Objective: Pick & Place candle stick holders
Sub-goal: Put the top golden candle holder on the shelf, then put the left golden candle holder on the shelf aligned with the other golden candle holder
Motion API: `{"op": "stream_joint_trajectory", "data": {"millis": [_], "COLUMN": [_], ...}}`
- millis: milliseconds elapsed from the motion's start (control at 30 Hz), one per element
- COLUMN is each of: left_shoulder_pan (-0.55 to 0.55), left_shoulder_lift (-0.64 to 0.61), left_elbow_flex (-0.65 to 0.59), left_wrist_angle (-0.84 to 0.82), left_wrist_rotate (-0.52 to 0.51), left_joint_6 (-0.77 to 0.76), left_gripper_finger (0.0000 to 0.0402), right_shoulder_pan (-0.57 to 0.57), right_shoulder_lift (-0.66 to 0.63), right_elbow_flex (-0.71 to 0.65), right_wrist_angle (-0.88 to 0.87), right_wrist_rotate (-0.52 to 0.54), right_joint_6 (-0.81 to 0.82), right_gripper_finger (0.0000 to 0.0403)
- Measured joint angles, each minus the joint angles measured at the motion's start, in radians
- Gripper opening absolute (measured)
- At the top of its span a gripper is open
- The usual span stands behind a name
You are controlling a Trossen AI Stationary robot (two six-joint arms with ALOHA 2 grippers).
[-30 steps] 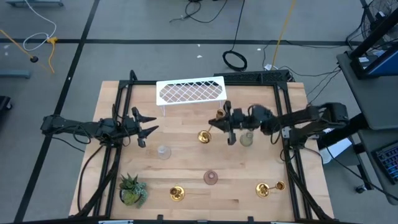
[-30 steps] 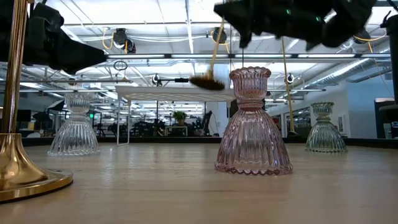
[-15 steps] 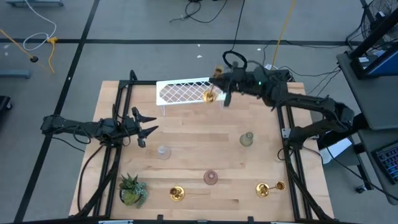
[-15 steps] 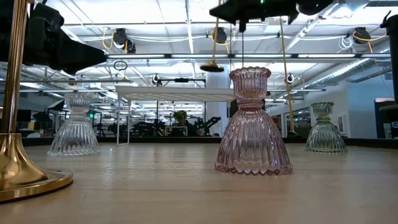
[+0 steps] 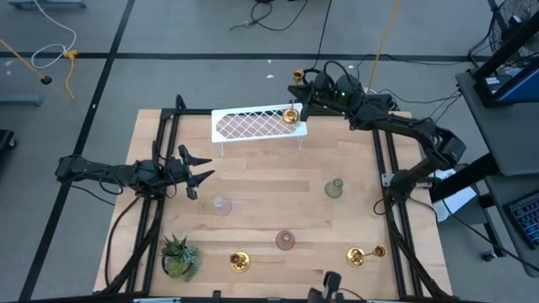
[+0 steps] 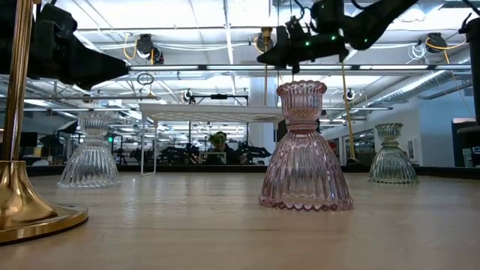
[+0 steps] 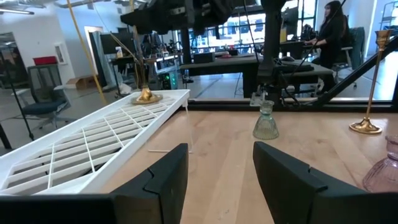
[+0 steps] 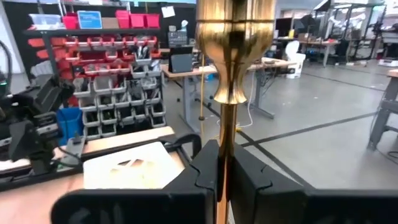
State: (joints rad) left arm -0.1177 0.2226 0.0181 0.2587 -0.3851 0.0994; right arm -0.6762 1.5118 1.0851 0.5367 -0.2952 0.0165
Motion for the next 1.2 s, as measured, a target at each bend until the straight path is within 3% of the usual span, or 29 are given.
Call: {"op": "stream_joint_trajectory", "data": {"millis": [633, 967, 1200], "left_shoulder_pan": [0.0, 0.0, 0.0], "left_shoulder_lift": [0.0, 0.0, 0.0], "left_elbow_flex": [0.0, 0.0, 0.0], "left_wrist_angle": [0.0, 0.0, 0.0], "left_wrist_rotate": [-0.002, 0.008, 0.175], "left_joint_6": [0.0, 0.0, -0.061], "left_gripper_finger": [0.0189, 0.0189, 0.0189], "right_shoulder_pan": [-0.058, -0.058, -0.057], "right_shoulder_lift": [0.001, 0.002, -0.025], "right_elbow_flex": [0.0, 0.0, -0.002], "right_wrist_angle": [-0.002, -0.005, -0.083], "right_wrist_rotate": [0.005, 0.005, 0.004], "right_joint_6": [-0.02, 0.017, -0.042], "right_gripper_finger": [0.0025, 0.0117, 0.018]}}
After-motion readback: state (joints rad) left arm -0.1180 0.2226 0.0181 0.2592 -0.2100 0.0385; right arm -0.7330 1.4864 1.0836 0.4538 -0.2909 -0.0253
